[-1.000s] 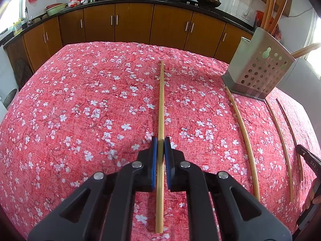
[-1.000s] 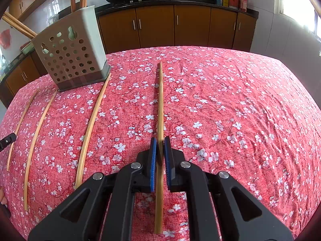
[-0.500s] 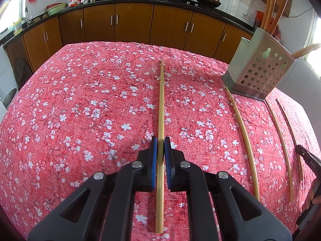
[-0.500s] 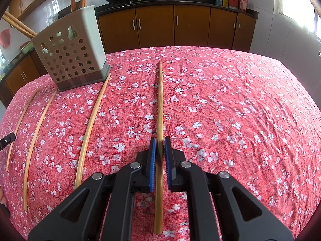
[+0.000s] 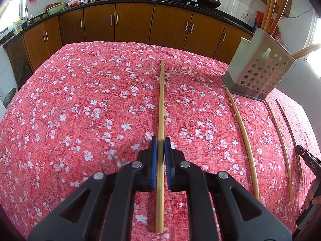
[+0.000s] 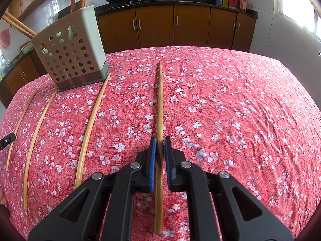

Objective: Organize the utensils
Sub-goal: 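Hold the left tool's chopstick on the cloth while the right tool holds its own, then lift the left tool's chopstick upright over the holder while the right tool does likewise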

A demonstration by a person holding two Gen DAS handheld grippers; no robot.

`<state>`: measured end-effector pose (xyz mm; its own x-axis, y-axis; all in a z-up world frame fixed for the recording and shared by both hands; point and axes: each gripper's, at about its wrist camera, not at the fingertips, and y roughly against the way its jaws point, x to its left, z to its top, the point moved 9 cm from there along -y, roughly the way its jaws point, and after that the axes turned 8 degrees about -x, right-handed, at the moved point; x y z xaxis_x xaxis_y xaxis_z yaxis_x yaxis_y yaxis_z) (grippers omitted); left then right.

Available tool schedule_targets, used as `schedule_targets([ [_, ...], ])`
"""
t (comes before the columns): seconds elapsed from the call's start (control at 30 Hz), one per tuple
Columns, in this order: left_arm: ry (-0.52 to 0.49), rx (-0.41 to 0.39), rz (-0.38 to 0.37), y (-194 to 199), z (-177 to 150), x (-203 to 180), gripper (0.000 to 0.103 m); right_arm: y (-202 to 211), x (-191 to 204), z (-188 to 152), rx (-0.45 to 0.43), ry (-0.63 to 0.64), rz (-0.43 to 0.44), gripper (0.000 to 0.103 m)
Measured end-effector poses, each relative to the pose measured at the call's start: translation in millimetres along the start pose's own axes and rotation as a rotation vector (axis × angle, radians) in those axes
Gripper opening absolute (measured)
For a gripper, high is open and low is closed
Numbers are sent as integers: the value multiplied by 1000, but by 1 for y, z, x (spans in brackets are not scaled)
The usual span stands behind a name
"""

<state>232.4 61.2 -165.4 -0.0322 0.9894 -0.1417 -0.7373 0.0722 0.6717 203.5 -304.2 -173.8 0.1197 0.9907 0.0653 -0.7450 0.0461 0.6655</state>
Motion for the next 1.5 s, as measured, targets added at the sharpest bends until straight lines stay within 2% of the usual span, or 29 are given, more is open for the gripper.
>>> schedule_targets([
  [0.67,1,0,-2,-1,0,1,10,0,1,1,0,0,0,10],
  [0.87,-70,6,30,5,-6,-5,10,4,1,-3,2,-6,2,10],
  [1.23,-98,10,44,7,-10,-6,8,15,-2,-5,1,-21,26,7],
  [1.33,-95,-13,32,17,-5,-5,8,32,-6,8,-55,-36,34,7],
  [1.5,-96,-108,16,46,23,-10,8,63,-11,33,-152,-48,41,7],
])
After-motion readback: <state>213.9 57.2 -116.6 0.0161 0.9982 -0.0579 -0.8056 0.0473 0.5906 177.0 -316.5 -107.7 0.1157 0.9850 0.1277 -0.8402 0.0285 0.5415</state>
